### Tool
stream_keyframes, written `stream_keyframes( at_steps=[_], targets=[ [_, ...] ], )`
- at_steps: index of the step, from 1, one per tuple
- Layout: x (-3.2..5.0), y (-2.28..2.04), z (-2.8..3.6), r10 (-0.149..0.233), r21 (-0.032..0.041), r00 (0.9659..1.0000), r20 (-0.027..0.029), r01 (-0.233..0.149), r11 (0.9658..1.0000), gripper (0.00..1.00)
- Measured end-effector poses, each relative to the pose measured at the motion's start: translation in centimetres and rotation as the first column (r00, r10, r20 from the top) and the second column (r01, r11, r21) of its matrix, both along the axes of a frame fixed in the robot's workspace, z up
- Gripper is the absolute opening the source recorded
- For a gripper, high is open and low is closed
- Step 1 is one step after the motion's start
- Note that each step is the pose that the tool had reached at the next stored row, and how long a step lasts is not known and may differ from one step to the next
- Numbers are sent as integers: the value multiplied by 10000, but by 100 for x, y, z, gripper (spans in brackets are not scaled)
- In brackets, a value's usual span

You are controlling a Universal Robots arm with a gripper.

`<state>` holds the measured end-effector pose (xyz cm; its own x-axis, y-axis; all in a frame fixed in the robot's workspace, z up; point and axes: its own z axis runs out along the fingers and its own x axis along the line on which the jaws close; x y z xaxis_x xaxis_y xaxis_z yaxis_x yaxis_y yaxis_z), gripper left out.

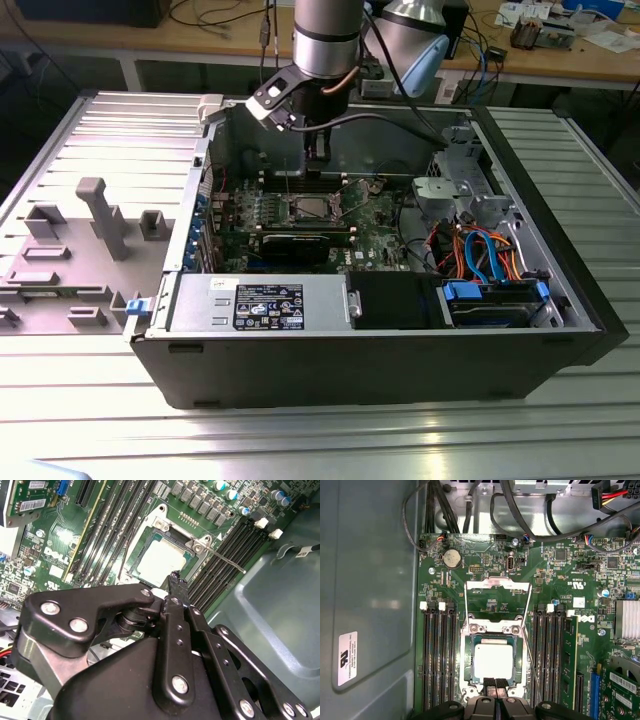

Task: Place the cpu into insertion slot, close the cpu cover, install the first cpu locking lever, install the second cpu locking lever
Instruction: 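Close the cpu cover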

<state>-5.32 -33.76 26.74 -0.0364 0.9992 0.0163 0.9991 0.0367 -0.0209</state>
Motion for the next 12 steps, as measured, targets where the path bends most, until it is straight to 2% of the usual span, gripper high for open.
stream_keyframes(
  at_steps=[12],
  targets=[
    [24, 0, 0, 0, 0, 10000, 0, 0, 10000, 11]
  ],
)
